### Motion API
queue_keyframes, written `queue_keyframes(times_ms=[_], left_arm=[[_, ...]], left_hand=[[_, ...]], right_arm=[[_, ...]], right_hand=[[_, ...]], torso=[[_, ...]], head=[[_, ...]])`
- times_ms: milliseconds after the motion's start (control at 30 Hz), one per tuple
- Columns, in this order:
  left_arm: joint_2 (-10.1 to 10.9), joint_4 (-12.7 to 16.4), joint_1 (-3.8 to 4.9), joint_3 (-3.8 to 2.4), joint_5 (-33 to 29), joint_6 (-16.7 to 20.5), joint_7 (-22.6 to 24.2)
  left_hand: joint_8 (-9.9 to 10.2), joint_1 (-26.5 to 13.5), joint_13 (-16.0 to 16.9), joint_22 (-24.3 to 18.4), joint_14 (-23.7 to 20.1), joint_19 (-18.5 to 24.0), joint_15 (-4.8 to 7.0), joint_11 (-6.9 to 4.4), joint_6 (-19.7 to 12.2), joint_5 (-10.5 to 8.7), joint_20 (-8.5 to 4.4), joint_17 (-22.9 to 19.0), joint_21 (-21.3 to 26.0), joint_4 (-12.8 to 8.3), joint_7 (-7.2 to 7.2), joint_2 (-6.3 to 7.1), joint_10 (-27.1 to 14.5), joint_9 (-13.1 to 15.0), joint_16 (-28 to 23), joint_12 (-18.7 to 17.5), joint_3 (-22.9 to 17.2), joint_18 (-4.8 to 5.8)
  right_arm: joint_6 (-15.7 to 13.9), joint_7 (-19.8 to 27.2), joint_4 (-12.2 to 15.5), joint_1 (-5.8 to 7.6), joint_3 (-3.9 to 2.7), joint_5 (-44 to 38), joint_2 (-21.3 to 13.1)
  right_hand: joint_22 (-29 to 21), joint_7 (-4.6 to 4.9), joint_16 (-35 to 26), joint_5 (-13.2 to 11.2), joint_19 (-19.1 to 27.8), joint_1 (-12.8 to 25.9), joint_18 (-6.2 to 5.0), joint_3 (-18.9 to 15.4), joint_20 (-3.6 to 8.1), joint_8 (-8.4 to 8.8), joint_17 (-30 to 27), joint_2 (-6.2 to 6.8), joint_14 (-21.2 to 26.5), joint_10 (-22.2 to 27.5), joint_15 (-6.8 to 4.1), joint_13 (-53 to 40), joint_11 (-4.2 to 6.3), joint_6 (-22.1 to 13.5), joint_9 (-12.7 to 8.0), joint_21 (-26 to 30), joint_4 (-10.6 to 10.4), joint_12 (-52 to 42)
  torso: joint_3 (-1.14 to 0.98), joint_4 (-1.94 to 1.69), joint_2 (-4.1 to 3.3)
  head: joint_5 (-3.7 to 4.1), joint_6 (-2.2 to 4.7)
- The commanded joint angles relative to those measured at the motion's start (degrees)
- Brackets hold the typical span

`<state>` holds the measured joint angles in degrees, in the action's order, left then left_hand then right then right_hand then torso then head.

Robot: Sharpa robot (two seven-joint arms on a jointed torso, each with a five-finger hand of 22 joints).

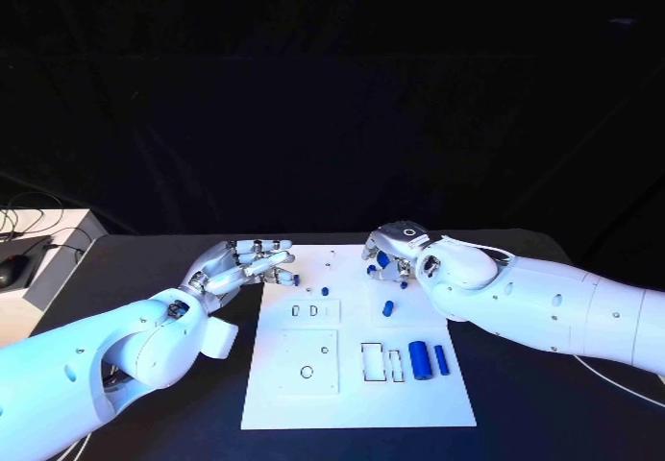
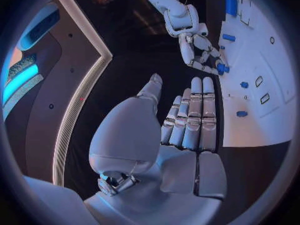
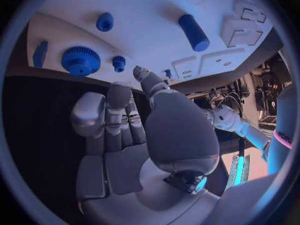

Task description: Assemble the parts on the task board

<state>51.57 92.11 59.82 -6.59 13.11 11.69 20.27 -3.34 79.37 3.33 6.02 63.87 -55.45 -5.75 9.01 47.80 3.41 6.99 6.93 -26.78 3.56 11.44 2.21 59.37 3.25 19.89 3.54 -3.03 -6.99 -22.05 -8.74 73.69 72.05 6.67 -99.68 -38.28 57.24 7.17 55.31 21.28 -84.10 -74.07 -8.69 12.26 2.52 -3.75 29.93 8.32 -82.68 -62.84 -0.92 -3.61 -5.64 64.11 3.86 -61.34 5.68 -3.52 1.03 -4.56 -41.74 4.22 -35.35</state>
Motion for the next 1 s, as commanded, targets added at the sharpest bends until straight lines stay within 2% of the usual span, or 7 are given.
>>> queue_keyframes(times_ms=[33,200,367,567,733,1000], left_arm=[[0.21,0.49,-0.12,-0.26,0.29,-0.61,1.18],[0.58,1.0,-0.49,-0.95,0.24,-0.41,1.49],[0.82,1.26,-0.67,-1.27,0.23,-0.28,1.43],[1.01,1.29,-0.73,-1.4,0.22,-0.19,1.34],[1.17,1.32,-0.74,-1.45,0.22,-0.13,1.27],[1.28,1.32,-0.75,-1.51,0.22,-0.09,1.2]], left_hand=[[0.19,-0.16,0.07,-0.25,-0.39,0.47,-0.2,0.08,-0.39,-0.15,0.13,-0.27,0.5,0.02,-0.08,0.29,-0.36,-0.09,-0.46,-0.11,-0.33,0.6],[0.19,-0.18,0.07,-0.98,-0.39,0.56,-0.37,0.13,-0.33,-0.15,0.47,-1.02,1.25,0.05,-0.04,0.34,-0.33,-0.08,-1.74,-0.11,-0.39,0.48],[0.21,-0.21,0.07,-1.18,-0.27,0.48,-0.41,0.2,-0.58,-0.16,0.51,-1.17,1.45,0.09,0.09,0.34,-0.47,-0.1,-2.06,-0.12,-0.41,0.45],[0.21,-0.21,0.07,-1.18,-0.27,0.48,-0.41,0.2,-0.58,-0.16,0.51,-1.17,1.45,0.09,0.09,0.34,-0.47,-0.1,-2.06,-0.12,-0.41,0.45],[0.2,-0.22,0.07,-1.31,-0.2,0.43,-0.43,0.21,-0.6,-0.15,0.54,-1.27,1.59,0.1,0.09,0.31,-0.45,-0.1,-2.27,-0.1,-0.43,0.44],[0.2,-0.22,0.07,-1.31,-0.2,0.43,-0.43,0.21,-0.6,-0.15,0.54,-1.27,1.59,0.1,0.09,0.31,-0.45,-0.1,-2.27,-0.1,-0.43,0.44]], right_arm=[[1.17,-1.39,-0.41,0.01,-0.04,-2.19,0.24],[1.23,-2.03,-0.94,0.0,-0.04,-2.55,0.44],[1.96,-2.3,-1.3,0.0,-0.04,-2.59,0.58],[2.55,-2.49,-1.71,0.0,-0.04,-2.65,0.71],[3.08,-2.33,-2.07,-0.02,-0.04,-2.59,0.95],[3.67,-2.18,-2.26,-0.04,-0.04,-2.45,1.13]], right_hand=[[-0.08,0.14,0.59,-0.18,-3.63,-0.65,-0.93,0.07,-0.18,0.19,-0.81,0.01,0.7,0.2,0.0,0.03,0.0,-0.11,-0.03,0.5,-0.28,0.14],[-0.34,0.07,0.83,-0.33,-3.61,-0.6,-0.99,0.06,-0.23,0.21,-1.39,0.12,0.79,0.34,0.02,0.03,0.0,-0.9,-0.04,0.84,-0.34,0.13],[-0.31,0.14,0.94,-0.48,-3.62,-0.72,-0.98,0.05,-0.24,0.24,-1.73,-0.02,0.8,0.25,0.01,0.03,0.01,-1.28,-0.04,0.88,-0.47,0.12],[-0.3,-0.01,1.06,-0.34,-3.59,-0.77,-0.99,1.07,-0.18,0.21,-2.18,-0.5,0.85,-1.0,-0.17,0.06,0.28,-1.52,-0.01,0.97,-0.08,0.17],[-0.15,-0.07,1.19,-0.31,-3.6,0.18,-0.98,3.69,-0.1,0.2,-2.81,-0.64,0.91,-2.22,-0.34,0.08,0.53,-1.48,0.0,1.11,1.1,0.17],[0.2,-0.17,1.13,-0.38,-3.61,0.62,-0.92,5.91,0.0,0.15,-3.07,-1.26,0.89,-4.07,-0.62,0.1,0.97,-0.39,0.07,1.06,1.63,0.19]], torso=[[-0.03,-0.02,-0.39],[-0.03,-0.13,-0.72],[0.03,-0.33,-0.96],[0.02,-0.4,-1.22],[0.0,-0.36,-1.55],[-0.02,-0.46,-1.75]], head=[[0.14,0.16],[0.38,0.14],[0.5,0.2],[0.72,0.33],[0.53,0.37],[0.6,0.24]])
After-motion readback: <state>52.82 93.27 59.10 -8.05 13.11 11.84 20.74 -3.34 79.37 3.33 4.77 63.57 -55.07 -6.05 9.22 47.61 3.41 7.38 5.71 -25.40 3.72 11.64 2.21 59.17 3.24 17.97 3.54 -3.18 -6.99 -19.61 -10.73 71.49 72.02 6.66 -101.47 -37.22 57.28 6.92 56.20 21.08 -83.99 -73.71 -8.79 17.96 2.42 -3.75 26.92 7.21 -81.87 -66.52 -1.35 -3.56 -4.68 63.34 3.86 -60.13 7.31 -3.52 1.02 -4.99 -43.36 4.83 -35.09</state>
